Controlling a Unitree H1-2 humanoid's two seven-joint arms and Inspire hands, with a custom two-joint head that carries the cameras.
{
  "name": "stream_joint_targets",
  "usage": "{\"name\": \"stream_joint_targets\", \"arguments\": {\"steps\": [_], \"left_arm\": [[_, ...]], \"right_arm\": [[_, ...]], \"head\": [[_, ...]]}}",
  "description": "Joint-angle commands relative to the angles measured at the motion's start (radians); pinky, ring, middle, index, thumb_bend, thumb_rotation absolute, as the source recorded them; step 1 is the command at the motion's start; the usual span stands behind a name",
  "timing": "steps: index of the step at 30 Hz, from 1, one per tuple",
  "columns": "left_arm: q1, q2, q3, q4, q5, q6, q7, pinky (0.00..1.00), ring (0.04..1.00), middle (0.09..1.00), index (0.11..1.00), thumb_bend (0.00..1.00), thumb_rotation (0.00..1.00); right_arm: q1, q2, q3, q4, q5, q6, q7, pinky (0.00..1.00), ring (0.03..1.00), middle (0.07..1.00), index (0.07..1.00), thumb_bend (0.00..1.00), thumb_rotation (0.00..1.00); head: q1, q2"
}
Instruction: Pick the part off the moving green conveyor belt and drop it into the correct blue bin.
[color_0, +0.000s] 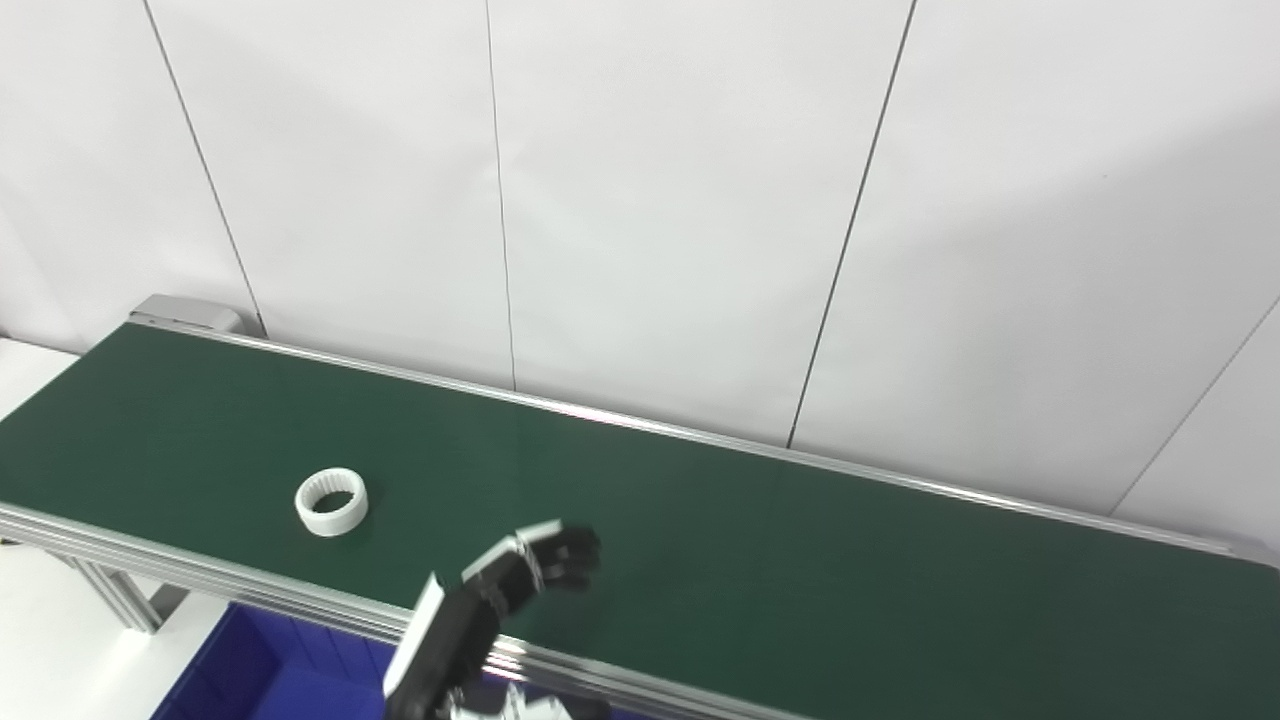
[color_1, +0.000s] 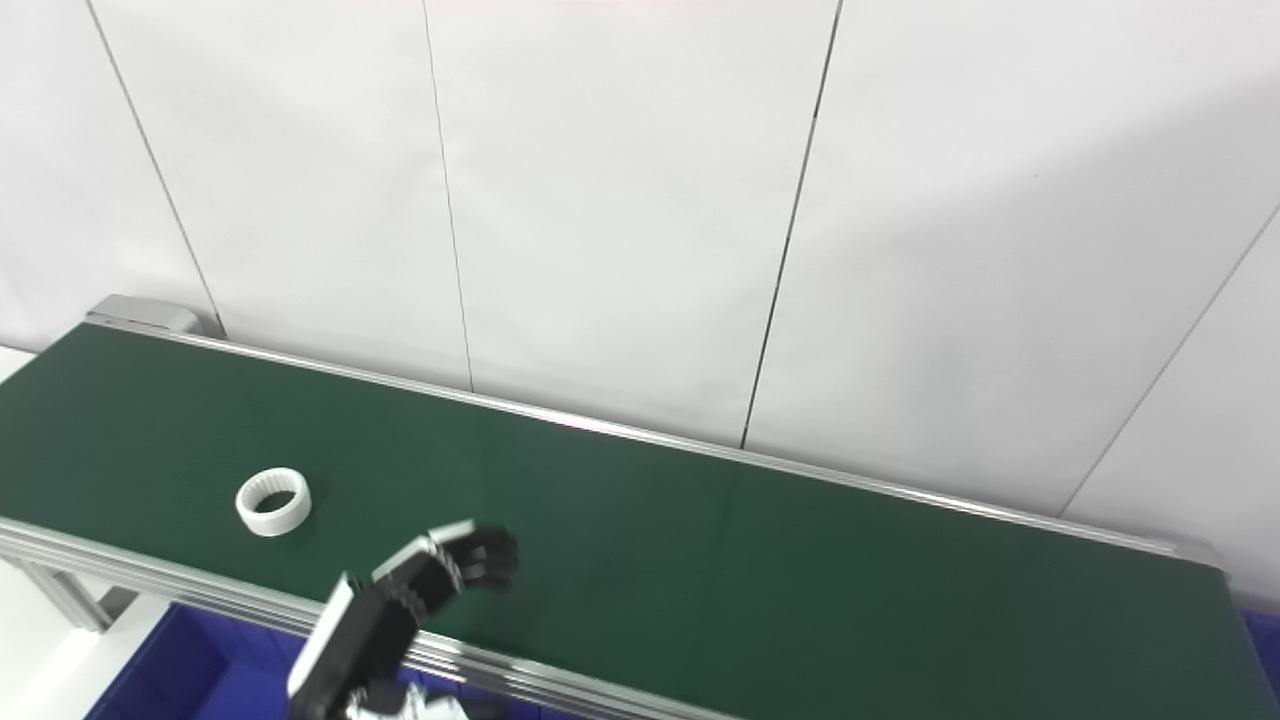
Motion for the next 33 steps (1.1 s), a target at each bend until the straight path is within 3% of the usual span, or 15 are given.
{"name": "stream_joint_targets", "arguments": {"steps": [1, 11, 16, 24, 27, 33], "left_arm": [[-0.036, 0.01, 0.012, -0.036, 0.023, 0.001, 0.02, 0.67, 0.751, 0.785, 0.779, 0.99, 0.28], [-0.135, 0.009, 0.073, -0.043, 0.22, 0.164, 0.106, 0.72, 0.817, 0.845, 0.814, 1.0, 0.44], [-0.188, 0.017, 0.089, -0.001, 0.307, 0.255, 0.153, 0.82, 0.882, 0.894, 0.851, 0.99, 0.38], [-0.241, 0.063, 0.079, 0.172, 0.505, 0.27, 0.275, 0.87, 0.926, 0.948, 0.913, 0.87, 0.39], [-0.259, 0.092, 0.058, 0.233, 0.628, 0.328, 0.328, 0.84, 0.918, 0.96, 0.934, 0.86, 0.44], [-0.297, 0.13, 0.025, 0.334, 0.735, 0.393, 0.407, 0.99, 0.969, 0.987, 0.957, 0.86, 0.45]], "right_arm": [[-0.01, 0.01, -0.002, -0.016, 0.011, -0.07, -0.022, 0.71, 0.788, 0.832, 0.868, 0.89, 0.13], [-0.007, 0.016, -0.006, -0.01, -0.005, -0.078, -0.032, 0.69, 0.785, 0.827, 0.859, 0.9, 0.15], [-0.008, 0.016, -0.005, -0.002, 0.002, -0.098, -0.036, 0.67, 0.777, 0.822, 0.851, 0.91, 0.13], [-0.015, 0.015, -0.004, 0.019, 0.003, -0.121, -0.041, 0.67, 0.781, 0.823, 0.85, 0.91, 0.15], [-0.017, 0.016, -0.004, 0.024, 0.005, -0.127, -0.043, 0.67, 0.78, 0.82, 0.848, 0.92, 0.16], [-0.018, 0.013, -0.002, 0.028, 0.007, -0.135, -0.042, 0.67, 0.771, 0.819, 0.848, 0.92, 0.11]], "head": [[-0.003, 0.002], [-0.005, -0.003], [-0.004, -0.004], [0.0, -0.01], [0.0, -0.012], [0.0, -0.013]]}}
